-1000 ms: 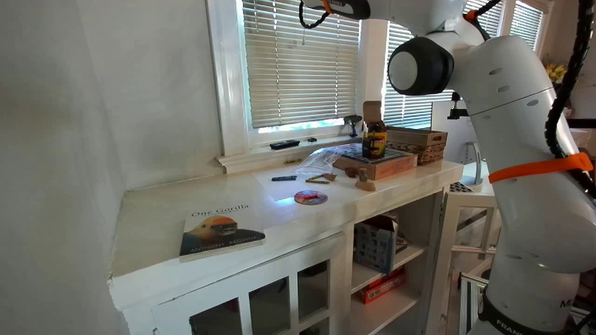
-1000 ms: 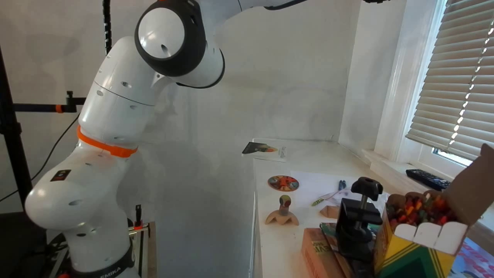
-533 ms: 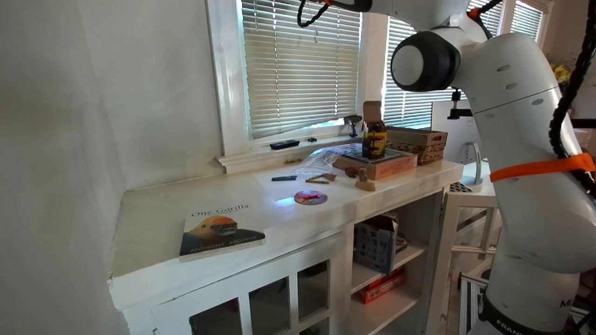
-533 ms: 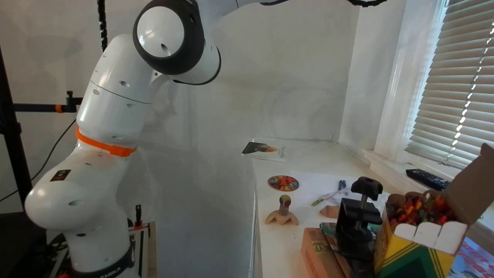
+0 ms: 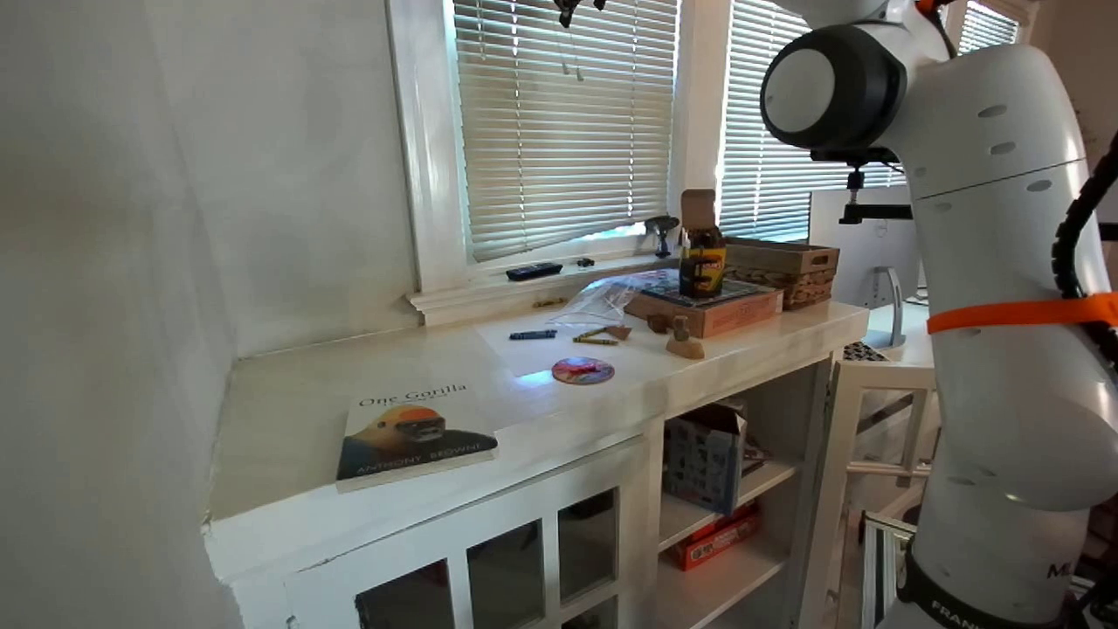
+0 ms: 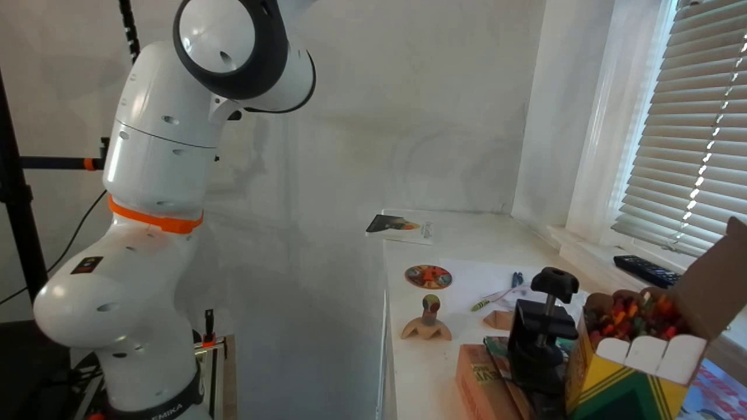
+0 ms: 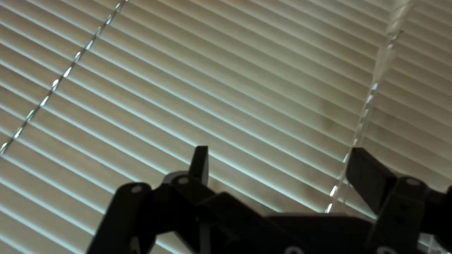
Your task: Close the window blinds
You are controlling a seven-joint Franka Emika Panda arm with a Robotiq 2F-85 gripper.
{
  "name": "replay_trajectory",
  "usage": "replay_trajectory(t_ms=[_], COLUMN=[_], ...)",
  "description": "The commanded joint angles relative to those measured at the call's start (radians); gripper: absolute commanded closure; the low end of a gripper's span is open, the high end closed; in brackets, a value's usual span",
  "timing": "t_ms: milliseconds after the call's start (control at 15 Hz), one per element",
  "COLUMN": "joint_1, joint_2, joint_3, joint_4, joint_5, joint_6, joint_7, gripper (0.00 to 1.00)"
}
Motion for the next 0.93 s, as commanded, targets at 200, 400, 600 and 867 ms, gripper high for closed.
replay_trajectory(t_ms=[200, 400, 600, 867], joint_1=[-0.062, -0.07, -0.066, -0.052], joint_2=[-0.065, -0.076, -0.087, -0.099], joint_3=[0.049, 0.053, 0.053, 0.054], joint_4=[-0.09, -0.114, -0.128, -0.138], joint_5=[0.214, 0.272, 0.296, 0.28], joint_6=[-0.229, -0.351, -0.501, -0.629], joint_7=[-0.111, -0.141, -0.149, -0.142], gripper=[0.0, 0.0, 0.0, 0.0])
